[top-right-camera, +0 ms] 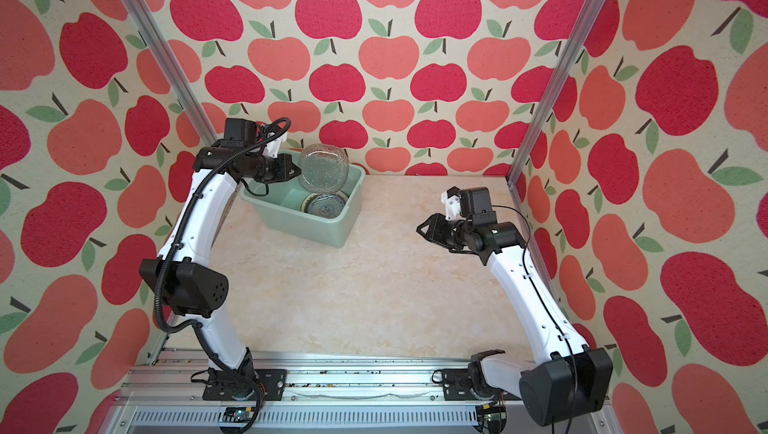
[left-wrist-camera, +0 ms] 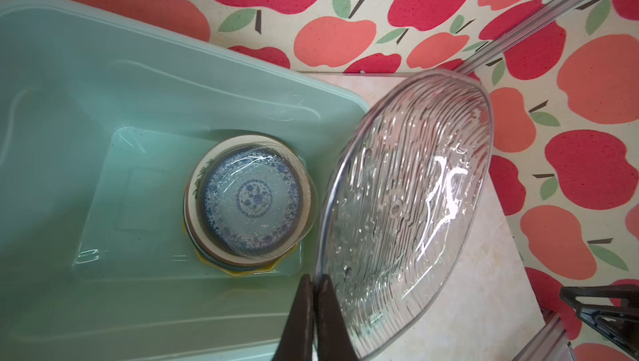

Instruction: Place the plates into the plastic bin on the countertop

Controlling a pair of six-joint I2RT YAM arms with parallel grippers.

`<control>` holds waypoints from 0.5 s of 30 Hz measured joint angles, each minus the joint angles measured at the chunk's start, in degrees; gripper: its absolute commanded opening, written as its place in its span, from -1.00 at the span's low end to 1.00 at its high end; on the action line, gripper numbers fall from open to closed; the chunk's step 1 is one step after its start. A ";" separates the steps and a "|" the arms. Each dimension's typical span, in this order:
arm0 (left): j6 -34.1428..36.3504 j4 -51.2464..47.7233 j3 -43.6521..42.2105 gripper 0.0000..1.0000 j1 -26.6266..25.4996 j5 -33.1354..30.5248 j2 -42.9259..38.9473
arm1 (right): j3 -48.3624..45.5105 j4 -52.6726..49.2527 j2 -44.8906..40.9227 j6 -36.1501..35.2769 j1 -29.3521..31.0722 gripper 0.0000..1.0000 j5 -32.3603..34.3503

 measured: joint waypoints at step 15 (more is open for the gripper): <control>4.87 -2.08 1.90 -1.00 2.25 0.44 16.48 | -0.15 2.93 15.96 -1.33 -0.09 -0.28 -1.14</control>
